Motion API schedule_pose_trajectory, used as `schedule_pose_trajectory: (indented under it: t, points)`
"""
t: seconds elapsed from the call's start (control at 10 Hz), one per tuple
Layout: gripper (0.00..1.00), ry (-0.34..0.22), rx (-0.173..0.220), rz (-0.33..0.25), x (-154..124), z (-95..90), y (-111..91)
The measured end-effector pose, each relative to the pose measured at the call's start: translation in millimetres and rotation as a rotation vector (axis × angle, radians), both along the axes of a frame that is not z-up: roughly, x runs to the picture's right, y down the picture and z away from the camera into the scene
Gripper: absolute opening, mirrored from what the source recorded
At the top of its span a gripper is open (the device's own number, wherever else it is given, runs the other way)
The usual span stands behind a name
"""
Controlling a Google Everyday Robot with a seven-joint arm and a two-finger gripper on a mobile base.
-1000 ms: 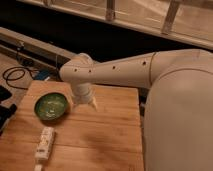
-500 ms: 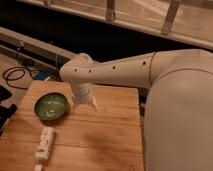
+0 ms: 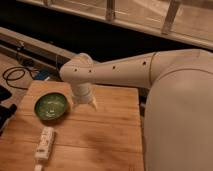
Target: Place the bottle in the ceramic bowl
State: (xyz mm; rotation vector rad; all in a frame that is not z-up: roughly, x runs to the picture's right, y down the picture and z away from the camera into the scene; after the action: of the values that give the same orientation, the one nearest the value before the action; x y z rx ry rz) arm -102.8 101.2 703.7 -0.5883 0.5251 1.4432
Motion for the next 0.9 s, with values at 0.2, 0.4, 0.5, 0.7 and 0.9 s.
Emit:
schedule_pose_trajectory:
  t: [0.2, 0.4, 0.5, 0.7, 0.9]
  points:
    - [0.65, 0.0, 0.001, 0.0, 0.0, -0.4, -0.5]
    - [0.65, 0.0, 0.002, 0.0, 0.0, -0.7, -0.8]
    - [0.65, 0.0, 0.002, 0.0, 0.1, -0.6, -0.8]
    - [0.65, 0.0, 0.002, 0.001, 0.2, -0.6, -0.9]
    - [0.65, -0.013, 0.007, 0.028, -2.9, 3.1, -0.8]
